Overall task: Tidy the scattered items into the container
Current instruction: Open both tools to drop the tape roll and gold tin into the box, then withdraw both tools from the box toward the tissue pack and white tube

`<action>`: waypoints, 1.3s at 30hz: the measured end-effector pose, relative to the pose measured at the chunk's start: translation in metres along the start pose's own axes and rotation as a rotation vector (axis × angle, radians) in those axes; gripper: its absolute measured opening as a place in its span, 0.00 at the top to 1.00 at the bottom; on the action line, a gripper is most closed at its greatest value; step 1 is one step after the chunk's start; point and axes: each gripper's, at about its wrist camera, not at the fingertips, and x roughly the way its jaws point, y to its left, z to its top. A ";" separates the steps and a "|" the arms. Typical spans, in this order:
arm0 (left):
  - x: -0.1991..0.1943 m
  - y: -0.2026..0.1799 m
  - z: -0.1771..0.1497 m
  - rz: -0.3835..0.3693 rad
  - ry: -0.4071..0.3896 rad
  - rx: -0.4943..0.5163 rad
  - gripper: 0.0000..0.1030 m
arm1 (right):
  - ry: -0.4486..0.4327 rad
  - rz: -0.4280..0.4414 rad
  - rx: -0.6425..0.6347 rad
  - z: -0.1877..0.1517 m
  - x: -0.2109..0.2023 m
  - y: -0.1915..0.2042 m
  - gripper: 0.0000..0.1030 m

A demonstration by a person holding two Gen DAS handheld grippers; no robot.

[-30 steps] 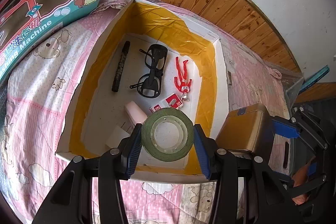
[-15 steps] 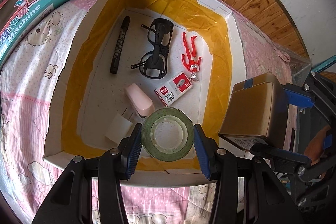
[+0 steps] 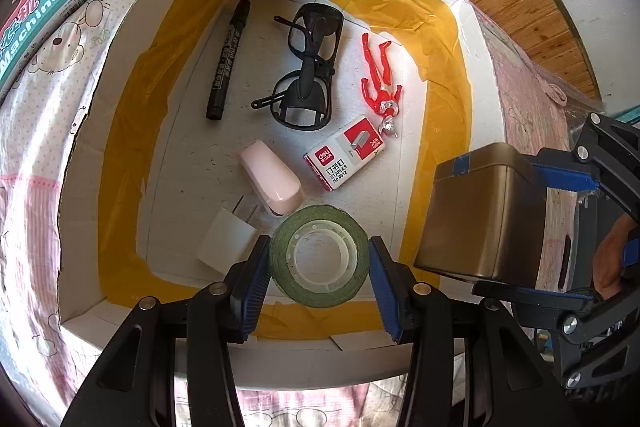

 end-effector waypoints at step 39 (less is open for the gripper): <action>-0.075 -0.036 -0.030 0.011 -0.205 0.037 0.35 | -0.185 0.110 0.499 -0.044 -0.042 0.011 0.48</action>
